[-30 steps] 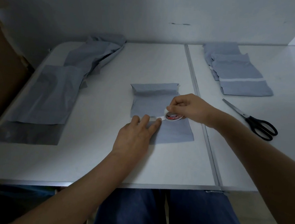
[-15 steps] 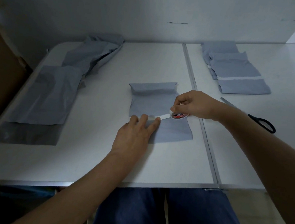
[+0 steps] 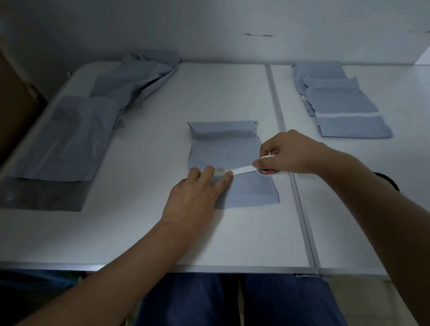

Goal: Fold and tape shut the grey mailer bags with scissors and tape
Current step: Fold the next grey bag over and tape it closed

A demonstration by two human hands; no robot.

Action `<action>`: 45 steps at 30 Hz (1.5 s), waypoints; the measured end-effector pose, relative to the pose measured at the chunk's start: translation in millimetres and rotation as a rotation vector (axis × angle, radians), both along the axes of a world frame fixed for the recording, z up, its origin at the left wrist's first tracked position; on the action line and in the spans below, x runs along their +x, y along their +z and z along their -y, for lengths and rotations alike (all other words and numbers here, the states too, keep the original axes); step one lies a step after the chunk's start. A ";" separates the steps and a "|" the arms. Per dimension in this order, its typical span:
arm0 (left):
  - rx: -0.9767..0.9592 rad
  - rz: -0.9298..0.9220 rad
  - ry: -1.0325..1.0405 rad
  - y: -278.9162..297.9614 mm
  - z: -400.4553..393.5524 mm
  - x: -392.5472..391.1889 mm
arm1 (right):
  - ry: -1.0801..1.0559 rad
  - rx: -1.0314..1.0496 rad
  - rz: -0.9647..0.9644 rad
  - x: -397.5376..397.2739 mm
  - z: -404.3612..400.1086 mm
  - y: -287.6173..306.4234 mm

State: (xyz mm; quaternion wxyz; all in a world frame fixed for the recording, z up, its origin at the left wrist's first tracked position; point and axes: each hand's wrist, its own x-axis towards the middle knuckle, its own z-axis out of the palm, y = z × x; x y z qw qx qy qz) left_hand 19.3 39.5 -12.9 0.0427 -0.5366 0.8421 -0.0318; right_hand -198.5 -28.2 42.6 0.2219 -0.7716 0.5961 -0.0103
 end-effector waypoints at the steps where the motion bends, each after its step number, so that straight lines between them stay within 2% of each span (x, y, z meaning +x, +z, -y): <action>1: 0.002 -0.005 0.002 0.3 0.3 -0.6 | -0.009 0.000 0.014 -1.0 -0.3 -2.0; 11: -0.019 -0.072 -0.033 7.3 8.4 0.6 | -0.124 -0.063 0.171 -0.4 -6.3 -13.2; 16: -0.189 -0.244 -0.125 11.4 10.8 -15.5 | -0.136 -0.050 0.224 -0.7 -6.6 -18.3; 19: -0.049 -0.349 -0.123 0.5 15.8 -27.7 | -0.125 -0.072 0.223 0.5 -7.8 -17.4; 26: -0.139 -0.345 -0.149 -24.8 16.3 -28.4 | -0.151 -0.078 0.240 1.5 -8.1 -25.6; 33: -0.177 -0.363 -0.157 -32.5 11.9 -28.5 | -0.273 0.047 0.504 1.2 -18.5 -29.8; 37: -0.224 -0.383 -0.157 -31.9 7.1 -28.4 | -0.323 0.026 0.615 1.3 -18.5 -34.6; 45: -0.278 -0.366 -0.111 -30.5 5.2 -26.5 | -0.330 -0.029 0.551 -2.9 -12.9 -35.1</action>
